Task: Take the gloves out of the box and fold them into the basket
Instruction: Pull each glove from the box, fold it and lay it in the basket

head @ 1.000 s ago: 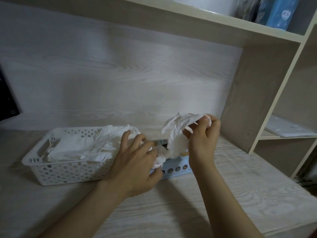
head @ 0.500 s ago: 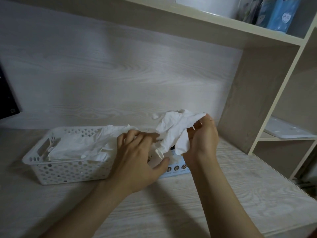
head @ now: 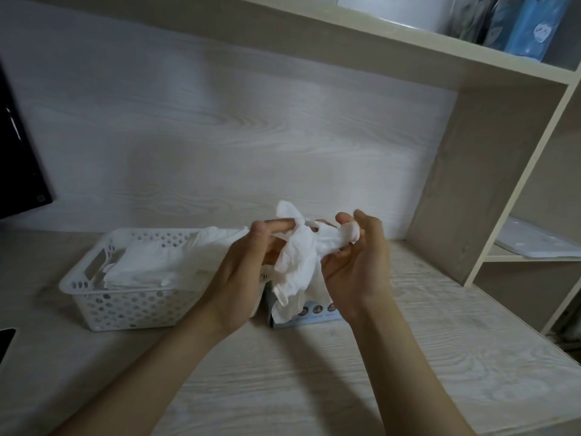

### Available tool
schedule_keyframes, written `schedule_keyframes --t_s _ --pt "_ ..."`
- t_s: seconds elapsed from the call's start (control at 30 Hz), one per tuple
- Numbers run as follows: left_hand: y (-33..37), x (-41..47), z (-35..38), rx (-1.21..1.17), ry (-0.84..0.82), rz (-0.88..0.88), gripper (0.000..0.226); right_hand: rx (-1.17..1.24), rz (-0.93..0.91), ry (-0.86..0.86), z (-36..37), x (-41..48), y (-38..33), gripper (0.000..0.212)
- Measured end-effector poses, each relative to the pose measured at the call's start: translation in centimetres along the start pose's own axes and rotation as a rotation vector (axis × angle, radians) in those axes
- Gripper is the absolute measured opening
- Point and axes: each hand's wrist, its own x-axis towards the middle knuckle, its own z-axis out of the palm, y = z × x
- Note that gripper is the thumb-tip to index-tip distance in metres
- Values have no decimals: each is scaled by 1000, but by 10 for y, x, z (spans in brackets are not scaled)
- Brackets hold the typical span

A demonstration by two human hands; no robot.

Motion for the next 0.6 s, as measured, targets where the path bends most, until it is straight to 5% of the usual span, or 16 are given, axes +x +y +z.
schedule_keyframes --t_s 0.07,0.17,0.3,0.37,0.5,0.6 --pt "0 2 -1 3 51 31 27 -182 -62 6 -2 3 5 19" --pt "-5 4 -2 70 104 71 31 -414 -131 -51 -10 3 13 58" --pt "-6 4 -2 67 179 42 30 -671 -228 -129 -16 -2 16 82" --pt "-6 5 -5 64 221 34 27 -795 -247 -166 -16 -2 15 72" --pt "-6 8 -14 80 259 21 12 -891 -242 -125 -17 -1 12 10" --pt "-3 7 -17 107 258 -12 15 -860 -249 -31 -16 0 14 16"
